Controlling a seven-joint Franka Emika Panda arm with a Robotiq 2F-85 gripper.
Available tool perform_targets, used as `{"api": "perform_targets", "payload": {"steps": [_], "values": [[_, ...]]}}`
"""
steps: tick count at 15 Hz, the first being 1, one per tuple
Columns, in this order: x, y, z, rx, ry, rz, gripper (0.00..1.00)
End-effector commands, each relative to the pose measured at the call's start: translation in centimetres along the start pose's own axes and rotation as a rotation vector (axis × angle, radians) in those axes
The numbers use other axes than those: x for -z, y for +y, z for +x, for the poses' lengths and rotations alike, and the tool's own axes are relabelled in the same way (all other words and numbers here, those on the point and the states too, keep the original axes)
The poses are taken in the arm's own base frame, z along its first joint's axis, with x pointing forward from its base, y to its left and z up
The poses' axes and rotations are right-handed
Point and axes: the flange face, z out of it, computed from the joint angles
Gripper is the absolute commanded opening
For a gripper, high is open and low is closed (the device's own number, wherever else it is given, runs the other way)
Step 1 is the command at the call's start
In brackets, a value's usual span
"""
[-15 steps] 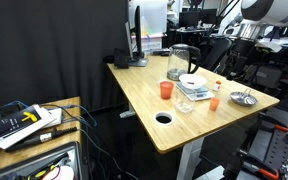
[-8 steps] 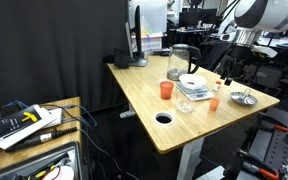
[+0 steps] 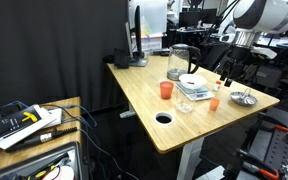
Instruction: Pour the things in the small orange cup into the glass bowl
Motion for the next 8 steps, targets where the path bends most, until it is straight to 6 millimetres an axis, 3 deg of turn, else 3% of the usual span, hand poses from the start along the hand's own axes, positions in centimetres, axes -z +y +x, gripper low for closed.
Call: {"api": "perform_targets", "payload": {"steps": [1,8], "values": [[-1.3,0.1,-0.1,0.054,-0.006,-0.023,1.0],[-3.9,-1.5,0.8,0.093,0.014,-0.005,1.0]]}}
